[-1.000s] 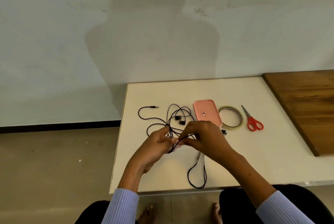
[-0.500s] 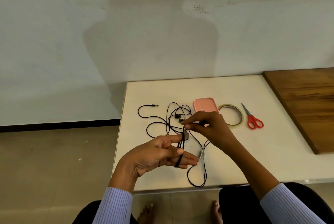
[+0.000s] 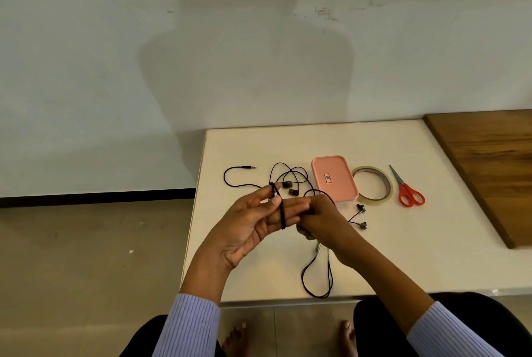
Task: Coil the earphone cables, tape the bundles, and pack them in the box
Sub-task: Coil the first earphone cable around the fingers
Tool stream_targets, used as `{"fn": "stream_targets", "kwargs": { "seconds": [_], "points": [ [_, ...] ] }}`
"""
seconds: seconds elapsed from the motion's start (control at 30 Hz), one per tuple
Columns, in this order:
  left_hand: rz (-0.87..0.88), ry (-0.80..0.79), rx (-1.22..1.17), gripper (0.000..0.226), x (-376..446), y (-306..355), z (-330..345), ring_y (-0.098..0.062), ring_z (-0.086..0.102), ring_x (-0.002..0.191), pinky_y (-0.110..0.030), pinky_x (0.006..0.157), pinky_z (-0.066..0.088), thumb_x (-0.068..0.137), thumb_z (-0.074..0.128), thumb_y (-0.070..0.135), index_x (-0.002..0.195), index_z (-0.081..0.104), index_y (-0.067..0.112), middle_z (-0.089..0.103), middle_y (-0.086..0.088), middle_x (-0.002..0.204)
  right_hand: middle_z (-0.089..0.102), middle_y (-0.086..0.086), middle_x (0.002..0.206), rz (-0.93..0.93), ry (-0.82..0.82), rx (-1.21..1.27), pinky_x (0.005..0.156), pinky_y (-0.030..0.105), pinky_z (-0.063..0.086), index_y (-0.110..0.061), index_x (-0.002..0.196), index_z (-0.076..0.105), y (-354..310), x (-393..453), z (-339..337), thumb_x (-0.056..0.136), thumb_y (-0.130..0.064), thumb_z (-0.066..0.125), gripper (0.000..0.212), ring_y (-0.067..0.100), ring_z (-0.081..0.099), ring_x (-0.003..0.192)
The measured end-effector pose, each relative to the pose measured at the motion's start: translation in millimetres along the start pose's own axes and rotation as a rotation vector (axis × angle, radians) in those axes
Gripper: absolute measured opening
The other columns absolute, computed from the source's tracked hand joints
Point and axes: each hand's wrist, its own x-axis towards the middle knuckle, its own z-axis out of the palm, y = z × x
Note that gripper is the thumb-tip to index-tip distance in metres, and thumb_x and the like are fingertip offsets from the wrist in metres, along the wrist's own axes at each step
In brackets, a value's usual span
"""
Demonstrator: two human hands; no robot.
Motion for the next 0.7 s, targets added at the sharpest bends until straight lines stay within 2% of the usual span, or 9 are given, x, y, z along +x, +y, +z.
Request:
{"fn": "stream_targets", "kwargs": {
  "seconds": [0.1,0.2,0.27,0.37,0.43,0.5,0.57,0.6,0.7],
  "points": [
    [0.071,0.102,-0.054,0.014,4,0,-2,-0.031,0.066,0.104,-0.032,0.084,0.057,0.097,0.039,0.002,0.108,0.048,0.001,0.066,-0.028,0.109,0.066,-0.002,0.059,-0.036,-0.088,-0.028,0.047,0.016,0.034,-0.006,0.077,0.072,0,-2,7,0.09,-0.003,0.055,0.021,0.009,0.038,0.048],
    [0.147,0.264,0.044,0.035,9,-3,-5,-0.027,0.067,0.104,-0.035,0.094,0.052,0.099,0.038,0.004,0.134,0.036,0.003,0.069,-0.022,0.109,0.074,0.002,0.075,-0.154,-0.094,-0.215,0.053,0.015,0.038,-0.011,0.087,0.075,4,-1,12,0.091,-0.016,0.059,0.017,0.006,0.044,0.047],
    [0.172,0.349,0.221,0.053,11,-8,-5,-0.02,0.067,0.104,-0.033,0.098,0.047,0.1,0.039,0.006,0.148,0.018,0.009,0.07,-0.013,0.11,0.074,-0.004,0.075,-0.244,-0.066,-0.461,0.061,0.014,0.04,-0.016,0.092,0.076,7,3,12,0.091,-0.023,0.06,0.017,0.002,0.053,0.055],
    [0.122,0.403,0.621,0.057,11,-16,-5,-0.011,0.065,0.104,-0.025,0.094,0.042,0.098,0.043,0.011,0.149,0.018,0.014,0.07,0.0,0.11,0.074,-0.011,0.076,-0.328,-0.026,-0.705,0.069,0.018,0.046,-0.027,0.096,0.075,7,4,3,0.087,-0.032,0.063,0.015,-0.003,0.057,0.063],
    [0.021,0.35,0.82,0.051,9,-18,-4,-0.01,0.061,0.104,-0.021,0.087,0.039,0.099,0.043,0.013,0.146,0.026,0.012,0.067,-0.001,0.112,0.072,-0.015,0.079,-0.376,0.015,-0.783,0.065,0.02,0.047,-0.031,0.094,0.075,5,4,-5,0.083,-0.033,0.066,0.014,-0.001,0.057,0.066],
    [-0.089,0.255,0.941,0.032,6,-20,-4,-0.011,0.061,0.105,-0.022,0.082,0.043,0.099,0.044,0.015,0.131,0.041,0.01,0.068,-0.004,0.112,0.066,-0.02,0.076,-0.394,0.029,-0.77,0.058,0.013,0.037,-0.032,0.091,0.076,3,5,-14,0.08,-0.034,0.07,0.013,-0.003,0.052,0.062],
    [-0.184,0.163,0.948,0.006,2,-17,-4,-0.011,0.064,0.105,-0.026,0.091,0.046,0.098,0.046,0.015,0.102,0.048,0.02,0.069,-0.008,0.112,0.062,-0.02,0.075,-0.393,0.027,-0.726,0.057,0.01,0.032,-0.028,0.089,0.076,3,6,-20,0.077,-0.033,0.074,0.013,-0.003,0.051,0.061],
    [-0.218,0.113,0.908,0.012,0,-16,-4,-0.012,0.066,0.104,-0.026,0.094,0.046,0.098,0.047,0.014,0.095,0.046,0.025,0.069,-0.009,0.112,0.063,-0.018,0.077,-0.394,0.026,-0.702,0.057,0.011,0.034,-0.027,0.088,0.077,4,7,-23,0.075,-0.032,0.076,0.013,-0.001,0.051,0.062],
    [-0.297,-0.041,0.74,0.027,-4,-11,-5,-0.015,0.068,0.101,-0.022,0.094,0.049,0.097,0.048,0.01,0.121,0.049,0.022,0.069,-0.012,0.113,0.068,-0.008,0.08,-0.417,0.003,-0.596,0.059,0.015,0.041,-0.023,0.085,0.078,4,7,-30,0.072,-0.028,0.079,0.014,0.01,0.053,0.067]
  ]
}}
